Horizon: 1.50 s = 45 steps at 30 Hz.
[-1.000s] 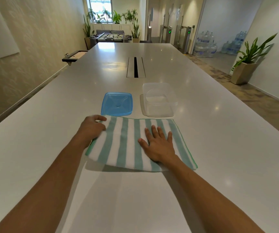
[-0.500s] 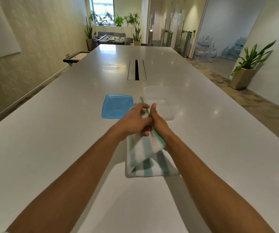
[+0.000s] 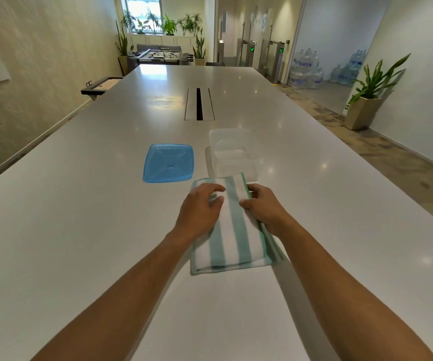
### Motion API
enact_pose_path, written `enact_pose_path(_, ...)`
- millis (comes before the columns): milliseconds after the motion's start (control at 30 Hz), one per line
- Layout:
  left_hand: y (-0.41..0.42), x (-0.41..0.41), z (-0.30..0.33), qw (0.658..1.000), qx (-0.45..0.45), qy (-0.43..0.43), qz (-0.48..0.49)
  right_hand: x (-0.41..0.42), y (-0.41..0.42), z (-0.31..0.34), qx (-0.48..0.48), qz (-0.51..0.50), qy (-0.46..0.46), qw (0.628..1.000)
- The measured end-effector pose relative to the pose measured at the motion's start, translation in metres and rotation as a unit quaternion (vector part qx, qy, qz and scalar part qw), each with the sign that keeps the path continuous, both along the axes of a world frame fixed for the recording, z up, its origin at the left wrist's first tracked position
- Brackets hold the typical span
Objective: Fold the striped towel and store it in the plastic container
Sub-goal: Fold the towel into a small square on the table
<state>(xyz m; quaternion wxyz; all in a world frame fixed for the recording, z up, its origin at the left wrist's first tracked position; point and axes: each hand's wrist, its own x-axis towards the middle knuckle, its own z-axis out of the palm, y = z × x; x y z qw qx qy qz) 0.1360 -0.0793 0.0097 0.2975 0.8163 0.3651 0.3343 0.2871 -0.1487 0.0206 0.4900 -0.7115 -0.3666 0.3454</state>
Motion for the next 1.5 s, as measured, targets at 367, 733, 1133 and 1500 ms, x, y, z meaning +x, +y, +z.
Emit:
enact_pose_path(367,-0.006,0.0,-0.048,0.94,0.023,0.338,-0.033,0.015,-0.007,-0.024,-0.091,-0.026,-0.208,0.974)
enact_pose_path(733,-0.011,0.004,-0.056,0.95,0.021,0.311,-0.001,0.009,-0.015,-0.047,-0.088,-0.036,-0.484,0.87)
enact_pose_path(1133,0.016,-0.013,-0.016,0.882,-0.43,-0.151,0.116,0.002,-0.021,-0.041,-0.152,-0.005,-0.395,0.906)
enact_pose_path(1500,0.051,-0.027,-0.001,0.906,-0.416,-0.076,-0.012,0.008,-0.012,-0.026,-0.164,0.027,-0.221,0.961)
